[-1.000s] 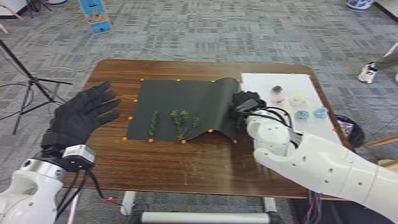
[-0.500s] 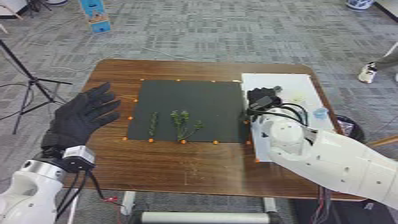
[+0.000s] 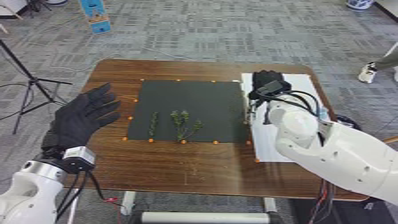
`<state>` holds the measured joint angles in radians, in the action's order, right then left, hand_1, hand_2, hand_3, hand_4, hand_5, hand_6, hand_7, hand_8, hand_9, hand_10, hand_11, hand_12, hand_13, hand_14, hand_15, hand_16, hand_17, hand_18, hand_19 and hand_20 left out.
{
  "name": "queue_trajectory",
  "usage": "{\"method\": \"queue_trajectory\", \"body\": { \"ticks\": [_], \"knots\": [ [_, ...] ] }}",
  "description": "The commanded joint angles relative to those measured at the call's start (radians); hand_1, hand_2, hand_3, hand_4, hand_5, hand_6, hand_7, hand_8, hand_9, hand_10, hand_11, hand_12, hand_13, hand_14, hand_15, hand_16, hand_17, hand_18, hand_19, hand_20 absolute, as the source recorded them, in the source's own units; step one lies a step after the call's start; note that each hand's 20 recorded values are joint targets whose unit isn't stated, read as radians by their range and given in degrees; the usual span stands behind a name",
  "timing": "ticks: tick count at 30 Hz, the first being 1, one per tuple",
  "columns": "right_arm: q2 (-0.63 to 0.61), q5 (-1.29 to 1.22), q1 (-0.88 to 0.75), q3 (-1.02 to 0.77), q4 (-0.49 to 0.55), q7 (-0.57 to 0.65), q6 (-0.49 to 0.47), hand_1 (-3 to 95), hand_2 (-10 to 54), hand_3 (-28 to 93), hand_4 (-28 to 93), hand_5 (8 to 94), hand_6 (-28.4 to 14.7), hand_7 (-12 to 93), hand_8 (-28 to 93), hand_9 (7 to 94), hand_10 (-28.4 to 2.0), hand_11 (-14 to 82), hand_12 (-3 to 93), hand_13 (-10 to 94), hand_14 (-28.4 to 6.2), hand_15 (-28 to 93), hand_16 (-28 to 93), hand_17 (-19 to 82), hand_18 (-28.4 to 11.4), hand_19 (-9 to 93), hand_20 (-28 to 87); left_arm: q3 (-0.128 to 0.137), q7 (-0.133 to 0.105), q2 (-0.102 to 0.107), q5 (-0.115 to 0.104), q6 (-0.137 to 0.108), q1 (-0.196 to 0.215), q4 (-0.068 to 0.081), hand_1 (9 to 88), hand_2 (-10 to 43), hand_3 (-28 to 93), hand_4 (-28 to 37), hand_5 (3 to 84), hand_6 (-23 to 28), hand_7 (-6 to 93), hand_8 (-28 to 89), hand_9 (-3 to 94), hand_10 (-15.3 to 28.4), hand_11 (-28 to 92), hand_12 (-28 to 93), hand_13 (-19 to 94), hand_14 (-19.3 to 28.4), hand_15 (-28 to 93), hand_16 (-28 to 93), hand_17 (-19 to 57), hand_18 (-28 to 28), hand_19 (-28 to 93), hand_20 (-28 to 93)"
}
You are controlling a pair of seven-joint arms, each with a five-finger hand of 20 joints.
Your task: Arrange flowers
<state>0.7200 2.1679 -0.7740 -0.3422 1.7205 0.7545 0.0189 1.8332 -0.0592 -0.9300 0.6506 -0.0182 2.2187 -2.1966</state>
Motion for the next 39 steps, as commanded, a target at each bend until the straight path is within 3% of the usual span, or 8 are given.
{"method": "queue_trajectory", "body": {
  "ticks": [1, 7, 12, 16, 20, 34, 36, 39],
  "knots": [
    [0.014, -0.069, -0.026, -0.057, -0.021, 0.014, -0.178, 25.3, -9.5, 76, -28, 81.1, 1.1, 35, -11, 88.8, -8.2, 60.9, 37.4, 89, -2.0, 88, 42, 62, -20.3, 93, 76, 0.007, -0.003, -0.008, -0.004, -0.008, 0.017, -0.013, 23.6, -3.5, 71, -28.3, 30.5, 2.8, 20.5, -10, 29.1, 12.8, 25, 18, 24, 14.8, 29, 1, -9.4, 22.6, 45, 9],
    [0.013, -0.092, -0.043, -0.059, -0.049, 0.033, -0.249, 24.4, -8.6, 75, -24, 75.0, -0.1, 22, -11, 85.2, -9.4, 60.3, 37.6, 86, -2.9, 87, 42, 59, -21.1, 93, 75, 0.011, -0.005, -0.009, -0.004, -0.010, 0.023, -0.015, 23.6, -3.5, 71, -28.3, 30.5, 2.8, 20.3, -10, 29.1, 12.8, 25, 18, 24, 14.8, 29, 1, -9.3, 22.6, 45, 9],
    [0.014, -0.103, -0.041, -0.038, -0.069, 0.032, -0.254, 20.7, -9.3, 73, -26, 75.3, -0.1, 22, -10, 85.2, -9.5, 60.3, 37.3, 86, -2.9, 87, 42, 59, -21.0, 93, 74, 0.007, -0.002, -0.009, -0.004, -0.008, 0.016, -0.013, 23.6, -3.5, 71, -28.3, 30.5, 2.8, 20.4, -10, 29.2, 12.8, 25, 18, 24, 14.8, 29, 1, -9.4, 22.6, 45, 9],
    [0.018, -0.119, -0.063, -0.050, -0.068, 0.026, -0.243, 16.3, -3.9, 72, -27, 76.0, -0.2, 22, -10, 85.3, -9.6, 60.3, 37.1, 86, -2.9, 87, 42, 59, -21.1, 93, 74, 0.006, 0.001, -0.010, -0.004, -0.008, 0.015, -0.012, 23.6, -3.4, 71, -28.3, 30.5, 2.8, 20.5, -10, 29.1, 12.8, 25, 18, 24, 14.9, 29, 1, -9.4, 22.6, 45, 9],
    [0.033, -0.114, -0.076, -0.044, -0.061, 0.002, -0.229, 16.0, -2.9, 72, -26, 76.5, -0.2, 22, -10, 85.5, -9.6, 60.2, 37.0, 86, -3.0, 87, 42, 59, -21.1, 93, 74, 0.006, 0.001, -0.010, -0.005, -0.010, 0.017, -0.013, 23.7, -3.4, 71, -28.3, 30.5, 2.8, 20.5, -10, 29.1, 12.8, 25, 18, 24, 14.9, 29, 1, -9.4, 22.6, 45, 9],
    [0.090, -0.081, -0.095, -0.033, -0.041, -0.050, -0.271, 31.4, -9.5, 76, -26, 79.8, 1.2, 32, -11, 86.2, -8.7, 60.6, 36.7, 86, -2.4, 87, 41, 59, -21.0, 93, 74, 0.001, 0.007, -0.011, -0.006, -0.005, 0.009, -0.007, 23.6, -3.3, 71, -28.3, 30.6, 2.9, 20.4, -10, 29.1, 12.8, 25, 18, 24, 14.8, 29, 1, -9.4, 22.6, 45, 9],
    [0.096, -0.080, -0.096, -0.025, -0.046, -0.057, -0.274, 36.5, -9.5, 74, -28, 79.3, 1.0, 35, 7, 86.5, -8.2, 60.9, 36.3, 86, -2.4, 87, 41, 59, -20.9, 93, 74, 0.002, 0.006, -0.011, -0.006, -0.009, 0.012, -0.009, 23.6, -3.3, 71, -28.3, 30.6, 2.8, 20.4, -10, 29.1, 12.8, 25, 18, 24, 14.8, 29, 1, -9.4, 22.6, 45, 9],
    [0.099, -0.091, -0.103, -0.027, -0.049, -0.068, -0.268, 44.4, -9.5, 73, -27, 80.4, 1.3, 41, 14, 87.2, -7.9, 61.0, 36.1, 87, -2.3, 87, 40, 59, -20.7, 93, 74, 0.002, 0.006, -0.011, -0.007, -0.007, 0.011, -0.009, 23.6, -3.3, 71, -28.3, 30.5, 2.8, 20.4, -10, 29.1, 12.8, 25, 18, 24, 14.8, 29, 1, -9.4, 22.6, 45, 9]
  ]
}}
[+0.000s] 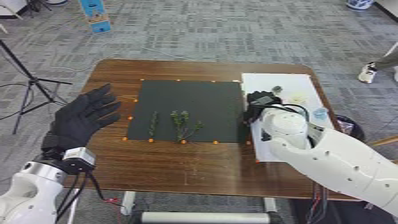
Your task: Arrange flowers
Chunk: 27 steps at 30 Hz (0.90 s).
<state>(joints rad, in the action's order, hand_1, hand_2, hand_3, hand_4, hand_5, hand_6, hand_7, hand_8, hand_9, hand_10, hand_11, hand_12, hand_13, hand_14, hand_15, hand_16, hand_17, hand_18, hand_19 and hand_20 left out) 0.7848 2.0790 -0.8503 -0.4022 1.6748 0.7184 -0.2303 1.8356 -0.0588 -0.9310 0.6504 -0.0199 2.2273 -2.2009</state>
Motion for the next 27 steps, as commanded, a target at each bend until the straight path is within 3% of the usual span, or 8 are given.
{"method": "queue_trajectory", "body": {
  "ticks": [1, 13, 27],
  "knots": [
    [0.031, -0.009, -0.030, 0.031, -0.001, -0.039, -0.007, 45.4, -9.5, 74, -26, 80.2, 1.6, 43, 16, 87.6, -7.9, 61.0, 36.1, 87, -2.3, 87, 40, 59, -20.7, 93, 73, 0.001, 0.005, -0.010, -0.007, -0.004, 0.004, -0.005, 23.7, -3.3, 71, -28.3, 30.5, 2.8, 20.4, -10, 29.1, 12.8, 25, 18, 24, 14.8, 29, 1, -9.4, 22.6, 45, 9],
    [0.003, 0.045, -0.038, 0.054, 0.031, -0.083, 0.278, 42.4, -9.5, 79, -17, 78.5, 2.1, 52, 22, 89.6, -7.4, 64.0, 35.8, 89, -2.0, 89, 40, 62, -20.4, 93, 75, -0.001, 0.002, -0.010, -0.006, -0.006, 0.004, -0.005, 23.9, -2.9, 71, -28.3, 30.6, 2.9, 20.4, -10, 29.2, 12.9, 25, 18, 24, 14.9, 29, 1, -9.3, 22.6, 45, 9],
    [0.004, 0.011, -0.087, 0.041, 0.077, -0.144, 0.277, 41.8, -9.5, 79, -17, 78.8, 1.7, 52, 22, 89.9, -7.0, 64.4, 36.0, 89, -1.8, 89, 40, 63, -20.3, 93, 75, 0.000, 0.005, -0.010, -0.008, -0.002, 0.008, -0.005, 23.8, -2.8, 71, -28.3, 30.6, 2.9, 20.4, -10, 29.1, 12.8, 25, 18, 24, 14.8, 29, 1, -9.4, 22.6, 45, 9]
  ]
}}
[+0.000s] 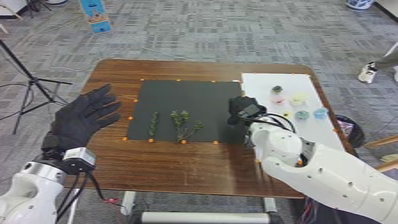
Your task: Arrange flowers
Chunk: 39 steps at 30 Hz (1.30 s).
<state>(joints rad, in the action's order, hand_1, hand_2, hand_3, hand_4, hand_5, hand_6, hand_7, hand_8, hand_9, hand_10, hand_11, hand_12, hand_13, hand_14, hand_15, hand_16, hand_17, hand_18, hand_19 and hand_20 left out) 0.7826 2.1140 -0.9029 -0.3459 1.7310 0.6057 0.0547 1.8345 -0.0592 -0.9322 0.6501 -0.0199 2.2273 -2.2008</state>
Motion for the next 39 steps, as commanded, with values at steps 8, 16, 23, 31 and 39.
{"method": "queue_trajectory", "body": {
  "ticks": [8, 16, 23, 31, 39],
  "knots": [
    [-0.009, -0.027, -0.071, -0.042, 0.050, -0.109, -0.049, 41.8, -9.5, 79, -17, 78.1, 1.3, 53, 22, 89.2, -7.4, 64.3, 36.4, 89, -2.0, 89, 41, 62, -20.3, 93, 76, -0.002, 0.008, -0.006, -0.008, 0.001, 0.002, -0.002, 23.8, -2.8, 71, -28.3, 30.5, 2.9, 20.4, -10, 29.2, 12.8, 25, 18, 24, 14.8, 29, 1, -9.4, 22.6, 45, 9],
    [-0.021, -0.019, -0.107, -0.098, 0.084, -0.099, -0.100, 38.0, -9.5, 78, -21, 77.1, 1.8, 53, 19, 88.2, -7.7, 63.7, 36.8, 88, -2.4, 89, 41, 61, -20.2, 93, 75, -0.001, 0.009, -0.006, -0.008, 0.003, 0.004, -0.001, 23.9, -2.7, 71, -28.3, 30.5, 2.8, 20.3, -10, 29.1, 12.8, 25, 18, 24, 14.8, 29, 1, -9.4, 22.6, 45, 9],
    [-0.019, 0.015, -0.056, -0.098, 0.053, 0.047, -0.133, 22.1, -9.5, 75, -27, 78.5, 1.2, 51, -11, 87.7, -7.8, 62.5, 37.2, 88, -2.2, 88, 41, 61, -20.2, 93, 74, 0.000, 0.010, -0.006, -0.006, 0.006, 0.007, -0.003, 23.9, -2.7, 71, -28.3, 30.5, 2.9, 20.4, -10, 29.2, 12.8, 25, 18, 24, 14.9, 29, 1, -9.4, 22.6, 45, 9],
    [0.017, -0.027, -0.027, -0.142, -0.001, 0.101, -0.166, 17.6, -9.5, 66, -28, 78.3, 0.1, 45, -10, 86.7, -8.5, 60.8, 37.3, 87, -2.6, 86, 42, 61, -20.4, 93, 74, 0.002, 0.011, -0.007, -0.006, 0.001, 0.005, -0.002, 23.8, -2.7, 71, -28.3, 30.6, 2.9, 20.4, -10, 29.1, 12.7, 25, 18, 24, 14.8, 29, 1, -9.4, 22.6, 45, 9],
    [0.092, -0.039, -0.003, -0.131, -0.034, 0.098, -0.162, 7.9, -3.6, 67, -28, 79.0, -0.4, 43, -9, 87.0, -8.9, 60.0, 36.9, 87, -3.1, 86, 41, 61, -20.5, 93, 74, -0.009, 0.013, -0.010, -0.007, -0.003, -0.008, 0.002, 23.8, -2.7, 71, -28.3, 30.6, 2.9, 20.5, -10, 29.2, 12.8, 25, 18, 24, 14.8, 29, 1, -9.4, 22.6, 45, 9]
  ]
}}
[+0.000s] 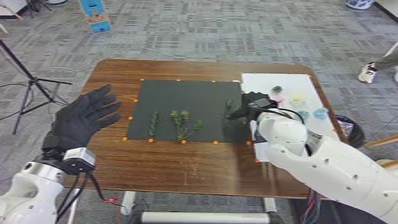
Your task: Arrange flowers
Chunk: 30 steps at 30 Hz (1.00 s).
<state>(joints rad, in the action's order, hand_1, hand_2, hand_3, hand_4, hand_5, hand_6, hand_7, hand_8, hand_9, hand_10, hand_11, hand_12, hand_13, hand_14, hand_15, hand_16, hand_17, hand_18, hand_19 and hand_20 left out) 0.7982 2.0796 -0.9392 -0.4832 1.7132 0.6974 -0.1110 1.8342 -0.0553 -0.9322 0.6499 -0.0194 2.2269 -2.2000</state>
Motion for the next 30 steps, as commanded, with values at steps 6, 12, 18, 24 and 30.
{"method": "queue_trajectory", "body": {
  "ticks": [6, 12, 18, 24, 30],
  "knots": [
    [0.131, 0.000, 0.063, 0.059, -0.078, 0.016, -0.055, 8.9, -4.6, 69, -28, 79.6, -0.4, 43, -9, 87.5, -9.0, 59.5, 36.8, 87, -3.0, 86, 41, 61, -20.8, 93, 74, -0.009, 0.007, -0.011, -0.006, -0.005, -0.008, 0.002, 23.8, -2.7, 71, -28.3, 30.6, 2.9, 20.5, -10, 29.2, 12.8, 25, 18, 24, 14.8, 29, 1, -9.4, 22.6, 45, 9],
    [0.163, 0.016, 0.075, 0.115, -0.151, 0.031, -0.092, 15.4, -8.3, 73, -28, 79.6, -0.1, 43, -9, 87.8, -8.8, 59.4, 36.7, 87, -3.0, 86, 41, 61, -20.7, 93, 74, -0.011, 0.008, -0.010, -0.006, -0.003, -0.009, 0.002, 23.7, -2.7, 71, -28.3, 30.6, 2.9, 20.4, -10, 29.2, 12.8, 25, 18, 24, 14.8, 29, 1, -9.4, 22.6, 45, 9],
    [0.147, -0.005, 0.045, 0.100, -0.127, 0.009, -0.100, 30.8, -9.5, 77, -23, 78.3, 0.6, 44, 5, 87.6, -8.3, 59.8, 36.6, 87, -2.5, 86, 41, 61, -20.3, 93, 73, -0.011, 0.011, -0.012, -0.007, -0.002, -0.006, 0.003, 23.8, -2.7, 71, -28.3, 30.6, 2.9, 20.5, -10, 29.2, 12.7, 25, 18, 24, 14.8, 29, 1, -9.4, 22.6, 45, 9],
    [0.118, 0.007, 0.012, 0.090, -0.063, -0.034, -0.057, 44.2, -9.5, 76, -21, 77.5, 2.1, 47, 21, 87.8, -7.7, 60.7, 36.4, 88, -1.9, 86, 40, 61, -20.1, 93, 73, -0.014, 0.015, -0.012, -0.008, 0.004, -0.008, 0.006, 23.9, -2.8, 71, -28.3, 30.5, 2.8, 20.6, -10, 29.1, 12.8, 25, 18, 24, 14.8, 29, 1, -9.4, 22.6, 45, 9],
    [0.107, -0.001, -0.015, 0.080, -0.010, -0.052, -0.035, 44.4, -9.5, 77, -21, 78.2, 2.1, 47, 21, 88.7, -7.5, 61.0, 36.4, 88, -1.8, 86, 40, 61, -20.2, 93, 73, -0.015, 0.015, -0.007, -0.008, 0.011, -0.014, 0.008, 23.9, -2.8, 71, -28.3, 30.5, 2.8, 20.7, -10, 29.1, 12.8, 25, 18, 24, 14.8, 29, 1, -9.4, 22.6, 45, 9]
  ]
}}
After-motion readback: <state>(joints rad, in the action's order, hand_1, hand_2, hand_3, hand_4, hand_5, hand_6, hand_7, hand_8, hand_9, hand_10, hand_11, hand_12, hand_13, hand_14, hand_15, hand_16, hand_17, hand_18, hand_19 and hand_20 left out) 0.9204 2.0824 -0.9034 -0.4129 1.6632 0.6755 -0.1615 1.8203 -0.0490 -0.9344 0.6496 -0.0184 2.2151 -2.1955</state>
